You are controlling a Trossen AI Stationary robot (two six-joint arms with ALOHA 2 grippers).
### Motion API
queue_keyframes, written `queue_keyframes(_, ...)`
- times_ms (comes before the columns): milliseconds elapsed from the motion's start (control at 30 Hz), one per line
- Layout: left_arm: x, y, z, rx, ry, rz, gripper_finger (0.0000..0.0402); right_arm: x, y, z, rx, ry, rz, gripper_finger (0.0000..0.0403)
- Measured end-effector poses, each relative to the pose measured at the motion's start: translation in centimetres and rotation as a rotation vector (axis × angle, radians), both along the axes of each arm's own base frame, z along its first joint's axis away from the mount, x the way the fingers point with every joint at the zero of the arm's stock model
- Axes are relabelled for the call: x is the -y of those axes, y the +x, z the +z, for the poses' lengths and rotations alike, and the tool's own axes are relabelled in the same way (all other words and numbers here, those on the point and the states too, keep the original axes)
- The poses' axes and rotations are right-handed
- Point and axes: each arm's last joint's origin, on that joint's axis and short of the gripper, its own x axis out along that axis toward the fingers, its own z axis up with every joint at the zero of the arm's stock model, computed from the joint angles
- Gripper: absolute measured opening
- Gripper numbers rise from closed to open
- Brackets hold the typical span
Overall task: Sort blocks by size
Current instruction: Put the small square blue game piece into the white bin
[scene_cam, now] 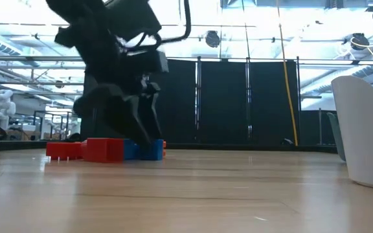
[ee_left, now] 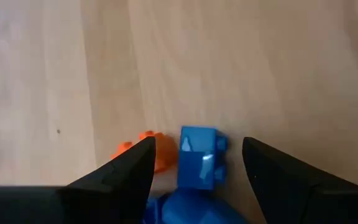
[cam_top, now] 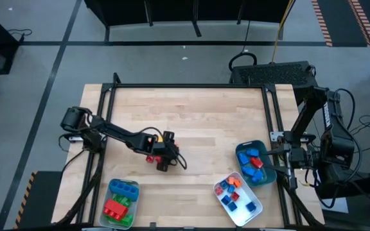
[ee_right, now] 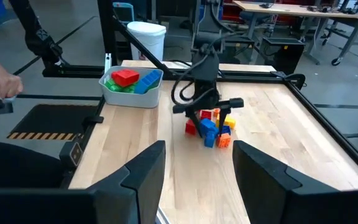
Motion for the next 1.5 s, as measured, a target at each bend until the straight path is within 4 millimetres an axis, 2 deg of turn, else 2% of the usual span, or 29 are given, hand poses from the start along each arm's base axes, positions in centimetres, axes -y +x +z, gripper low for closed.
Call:
queue_keyframes(333,-0.2,-0.6,-1.1,0.002,-0.076,0.011,0.0242,0.0,0.0,0.0,0.005,0.003,-0.004,0.0171)
queue_keyframes(600,-0.1,-0.4,-0.9,0.028,-0.077,0.028,0.0242,0.0,0.0,0.0,0.005,0.003,-0.003,0.0171)
queue_keyframes(800,0.0,0.0,-1.8,0.028,-0.084,0.023,0.024,0.0,0.0,0.0,0.004,0.003,-0.003,0.0171)
queue_keyframes(933,0.0,0.2,-2.8,-0.002,-0.101,0.014,0.0207,0.0,0.0,0.0,0.004,0.003,-0.003,0.0171)
queue_keyframes(1100,0.1,0.3,-3.0,-0.005,-0.108,0.007,0.0129,0.0,0.0,0.0,0.004,0.003,-0.003,0.0171)
queue_keyframes(1167,0.2,0.5,-2.7,0.003,-0.107,0.008,0.0097,0.0,0.0,0.0,0.004,0.003,-0.003,0.0171)
queue_keyframes(1333,0.2,1.7,-1.4,0.048,-0.097,0.02,0.0095,0.0,0.0,0.0,0.005,0.014,-0.006,0.0171)
queue_keyframes(1433,0.6,3.3,0.5,0.148,-0.099,0.02,0.0095,0.0,0.0,0.0,0.005,0.02,-0.008,0.0171)
queue_keyframes(1500,1.2,4.5,2.2,0.276,-0.123,0.003,0.0095,0.0,0.0,0.0,0.005,0.02,-0.009,0.0171)
